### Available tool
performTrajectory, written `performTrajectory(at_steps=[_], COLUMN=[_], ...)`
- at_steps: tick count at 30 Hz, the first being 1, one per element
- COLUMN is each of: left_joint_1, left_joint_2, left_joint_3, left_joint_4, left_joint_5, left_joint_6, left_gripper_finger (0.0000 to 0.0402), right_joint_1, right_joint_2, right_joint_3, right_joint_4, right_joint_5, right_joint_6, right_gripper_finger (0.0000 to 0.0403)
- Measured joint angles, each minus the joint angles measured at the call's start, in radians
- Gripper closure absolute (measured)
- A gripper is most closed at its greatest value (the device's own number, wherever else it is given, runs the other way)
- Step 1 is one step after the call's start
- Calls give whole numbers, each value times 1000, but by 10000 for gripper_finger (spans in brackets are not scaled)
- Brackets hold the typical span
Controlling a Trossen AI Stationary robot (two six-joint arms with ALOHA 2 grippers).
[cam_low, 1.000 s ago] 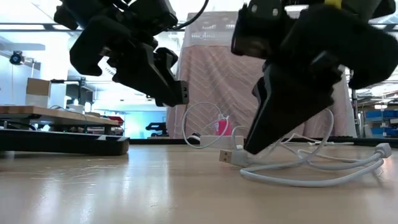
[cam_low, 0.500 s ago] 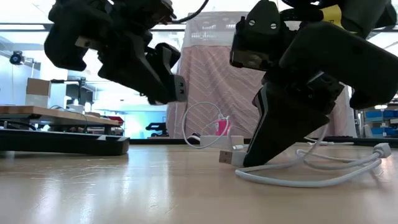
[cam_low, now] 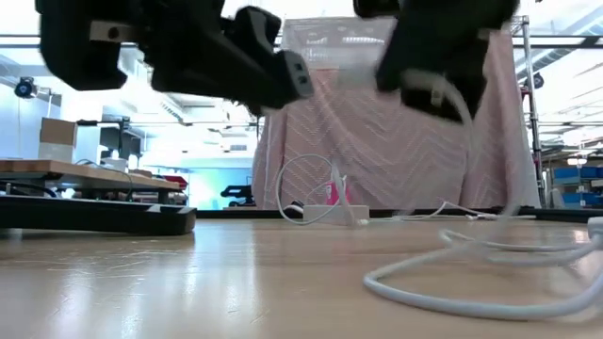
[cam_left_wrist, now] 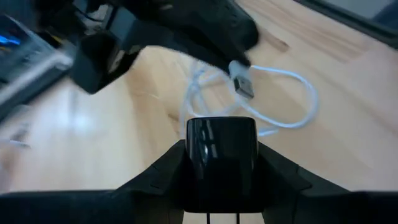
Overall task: Insert USB
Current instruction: Insert the white bottom charger cable to the black charger adapter
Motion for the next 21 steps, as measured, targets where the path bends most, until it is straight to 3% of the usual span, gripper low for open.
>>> performTrajectory(at_steps=[9,21], left_joint_1=[-42,-46], left_joint_2=[0,0], left_joint_3=[0,0], left_joint_4=[36,55], left_joint_5=[-106,-144], left_joint_6=[95,210], left_gripper_finger=[272,272], right_joint_1=[-22,-88], right_joint_2=[-32,-32], right_joint_3=[7,6], right_joint_4=[20,76], right_joint_5=[-60,-152], right_joint_6=[199,294], right_gripper_finger=[403,403])
